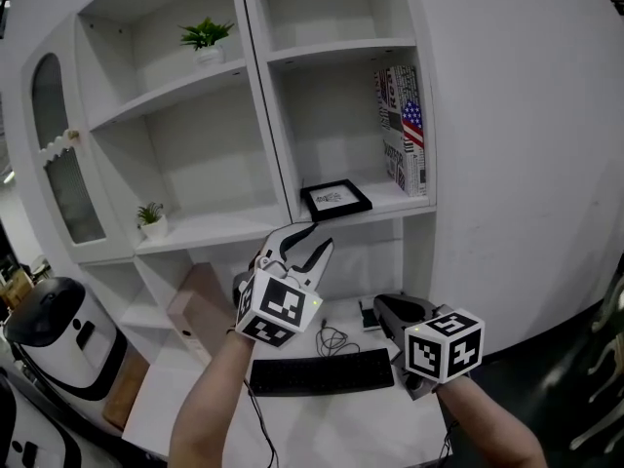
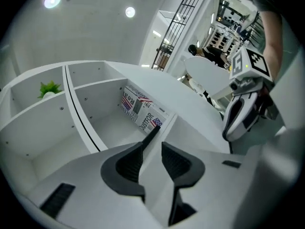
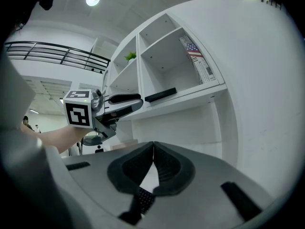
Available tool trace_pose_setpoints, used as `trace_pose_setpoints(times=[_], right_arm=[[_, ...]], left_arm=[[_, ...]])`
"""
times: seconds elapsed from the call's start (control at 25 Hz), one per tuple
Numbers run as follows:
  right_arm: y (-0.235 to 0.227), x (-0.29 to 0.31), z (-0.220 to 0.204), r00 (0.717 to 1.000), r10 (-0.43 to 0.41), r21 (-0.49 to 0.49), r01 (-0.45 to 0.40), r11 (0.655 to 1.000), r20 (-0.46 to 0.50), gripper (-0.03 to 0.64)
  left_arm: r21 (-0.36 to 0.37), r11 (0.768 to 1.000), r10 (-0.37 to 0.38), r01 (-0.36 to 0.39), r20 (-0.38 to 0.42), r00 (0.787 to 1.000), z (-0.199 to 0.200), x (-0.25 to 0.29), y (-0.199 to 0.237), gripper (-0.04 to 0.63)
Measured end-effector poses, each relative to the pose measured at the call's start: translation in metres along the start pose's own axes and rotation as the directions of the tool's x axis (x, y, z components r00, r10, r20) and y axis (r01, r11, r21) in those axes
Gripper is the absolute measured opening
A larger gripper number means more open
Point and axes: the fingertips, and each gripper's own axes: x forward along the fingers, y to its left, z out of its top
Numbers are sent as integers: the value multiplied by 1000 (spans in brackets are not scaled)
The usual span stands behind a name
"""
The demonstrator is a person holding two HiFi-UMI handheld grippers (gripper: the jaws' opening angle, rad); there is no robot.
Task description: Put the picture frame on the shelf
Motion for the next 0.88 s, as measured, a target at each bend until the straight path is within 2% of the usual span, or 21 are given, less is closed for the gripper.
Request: trace_pose_setpoints(times=[0.2,0.36,0.52,0.68,0.88], right_arm=[[9,-5,0,1000,-9,-16,9,1000,18,2],[18,-9,-2,999,-16,-45,17,999,29,2],[25,-13,-7,999,-22,-63,25,998,36,2],[32,-18,-15,999,-27,-72,30,997,39,2],[36,-24,-24,998,-42,-71,45,996,38,2]], left_arm=[[-137,991,-5,3,-16,1000,-14,-21,-18,118],[-245,970,-5,-4,-38,999,-28,-37,-31,118],[-356,934,-5,-12,-47,999,-42,-53,-45,118],[-472,882,-10,-16,-54,998,-58,-70,-64,117],[-549,834,0,-50,-90,996,-75,-89,-84,110]])
